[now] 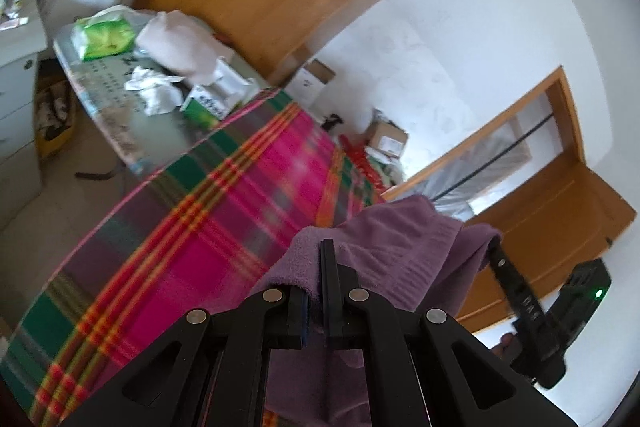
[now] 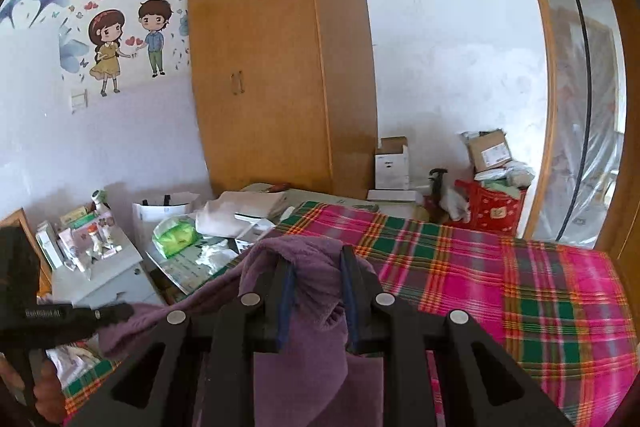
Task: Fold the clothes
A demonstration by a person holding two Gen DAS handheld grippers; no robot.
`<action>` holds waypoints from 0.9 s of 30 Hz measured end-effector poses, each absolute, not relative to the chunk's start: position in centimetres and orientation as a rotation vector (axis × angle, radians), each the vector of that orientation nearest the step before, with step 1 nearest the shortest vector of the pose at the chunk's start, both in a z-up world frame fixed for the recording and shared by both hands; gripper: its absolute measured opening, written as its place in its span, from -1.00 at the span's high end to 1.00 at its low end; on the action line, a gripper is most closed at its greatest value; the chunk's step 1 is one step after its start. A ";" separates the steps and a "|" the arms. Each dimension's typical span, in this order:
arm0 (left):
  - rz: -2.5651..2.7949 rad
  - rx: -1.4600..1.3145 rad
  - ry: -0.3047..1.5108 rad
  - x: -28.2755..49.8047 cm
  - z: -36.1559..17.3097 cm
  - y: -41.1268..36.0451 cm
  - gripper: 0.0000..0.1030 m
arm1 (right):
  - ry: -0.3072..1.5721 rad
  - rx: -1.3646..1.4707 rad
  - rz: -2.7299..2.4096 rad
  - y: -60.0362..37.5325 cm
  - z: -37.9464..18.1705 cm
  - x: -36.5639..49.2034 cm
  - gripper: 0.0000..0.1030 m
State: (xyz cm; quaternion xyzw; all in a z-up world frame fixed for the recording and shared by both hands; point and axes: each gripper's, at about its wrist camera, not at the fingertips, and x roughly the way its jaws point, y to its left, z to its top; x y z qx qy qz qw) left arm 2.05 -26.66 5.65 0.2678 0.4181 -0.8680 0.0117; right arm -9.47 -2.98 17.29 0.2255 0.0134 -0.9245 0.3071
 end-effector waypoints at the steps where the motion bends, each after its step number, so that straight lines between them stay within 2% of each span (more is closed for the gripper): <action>1: -2.693 0.849 1.296 2.1 5.2 -26.8 0.91 | 0.020 0.631 -2.428 -3.3 16.8 -9.9 0.56; 8: -2.670 0.967 1.244 2.4 3.5 -26.5 0.92 | 0.080 0.826 -2.348 -4.8 13.1 -11.1 0.50; 9: -2.676 0.980 1.231 2.5 3.5 -26.4 0.87 | 0.090 0.855 -2.342 -4.8 12.8 -11.1 0.50; 12: -2.692 0.967 1.234 3.6 3.9 -26.2 0.54 | 0.103 0.895 -2.332 -3.8 12.6 -10.8 0.49; 13: -2.692 0.954 1.221 4.0 4.2 -26.3 0.50 | 0.107 0.894 -2.333 -3.2 12.7 -10.5 0.46; 17: -2.733 0.898 1.120 5.9 5.7 -25.7 0.50 | 0.085 0.897 -2.362 -0.1 13.0 -9.5 0.30; 19: -2.776 0.907 1.070 6.3 6.3 -24.7 0.43 | 0.038 0.909 -2.363 2.0 13.1 -9.2 0.27; 23: -2.893 0.961 0.968 6.8 7.3 -21.7 0.40 | 0.017 0.921 -2.394 5.9 13.0 -7.6 0.27; 27: -2.937 1.157 0.991 5.3 5.9 -18.7 0.39 | 0.080 0.987 -2.423 8.9 11.1 -5.1 0.27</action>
